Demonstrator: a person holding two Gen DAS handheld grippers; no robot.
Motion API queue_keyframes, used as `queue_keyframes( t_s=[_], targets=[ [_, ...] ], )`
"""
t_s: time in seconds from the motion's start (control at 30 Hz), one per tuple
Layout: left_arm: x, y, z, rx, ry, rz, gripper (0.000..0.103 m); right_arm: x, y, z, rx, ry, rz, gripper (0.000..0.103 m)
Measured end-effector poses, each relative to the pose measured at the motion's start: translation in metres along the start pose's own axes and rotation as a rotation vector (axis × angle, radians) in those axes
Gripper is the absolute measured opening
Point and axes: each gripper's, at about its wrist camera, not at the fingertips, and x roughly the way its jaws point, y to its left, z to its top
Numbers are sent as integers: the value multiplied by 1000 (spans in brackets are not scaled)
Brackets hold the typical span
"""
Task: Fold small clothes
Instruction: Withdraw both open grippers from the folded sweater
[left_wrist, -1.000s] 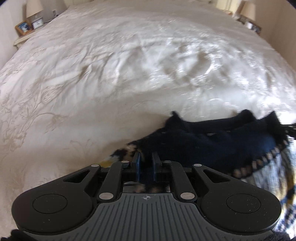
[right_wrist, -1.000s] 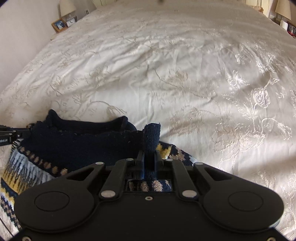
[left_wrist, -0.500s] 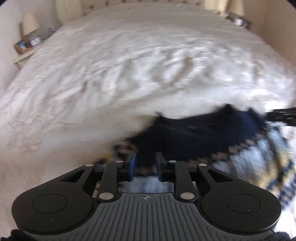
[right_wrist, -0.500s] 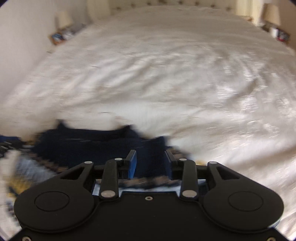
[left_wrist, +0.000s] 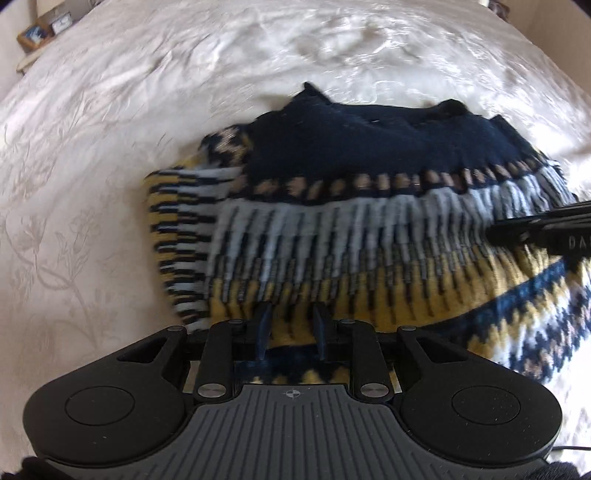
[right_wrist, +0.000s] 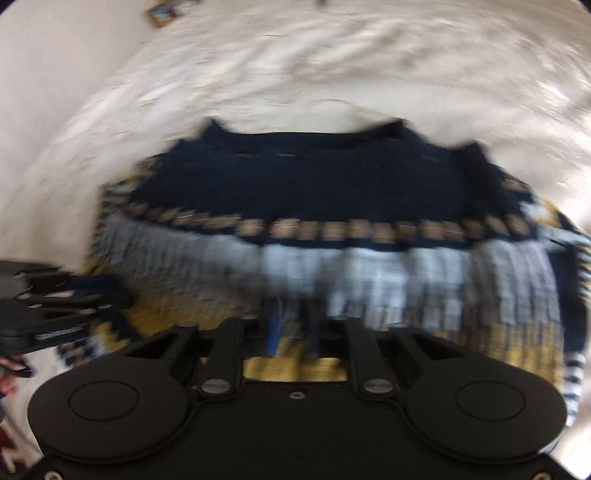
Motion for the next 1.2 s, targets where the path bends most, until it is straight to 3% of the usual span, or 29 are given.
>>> queue_keyframes(
  t_s=[0.1,0.17,0.27,0.37,0.57,0.7,0.77,0.83,0.9,1.03,1.2],
  targets=[
    [-3,-4,5,27,8,18,24,-8,-2,0,-2,-9,-12,3],
    [-16,-12,8,17,-16,31,24,-21,4,-4,-31,-38,-12,22],
    [-41,-26,3,-2,-99,7,25,-40,13,-20,-56,-62,-2,23],
    [-52,-43,-14,18,-129,-49,26,-48,19,-42,-49,-46,-17,23],
    [-27,-51,-58,8,5,-46,28,-46,19,-93,14,62,-130,24],
    [-24,-39,-63,-9,-7,-75,28,-51,11,-106,67,63,-156,26],
    [-30,-37,-61,1,-6,-69,28,-62,11,-108,93,33,-162,34],
    [-41,-39,-61,17,-27,-56,29,-79,9,-113,123,-21,-171,54],
    [-54,-47,-65,42,-66,-63,31,-98,8,-118,155,-84,-172,59],
    [-80,-67,-76,108,-147,-89,51,-128,1,-134,241,-180,-183,72],
    [-92,-96,-88,117,-129,-139,60,-136,-14,-145,305,-175,-183,74]
  ],
)
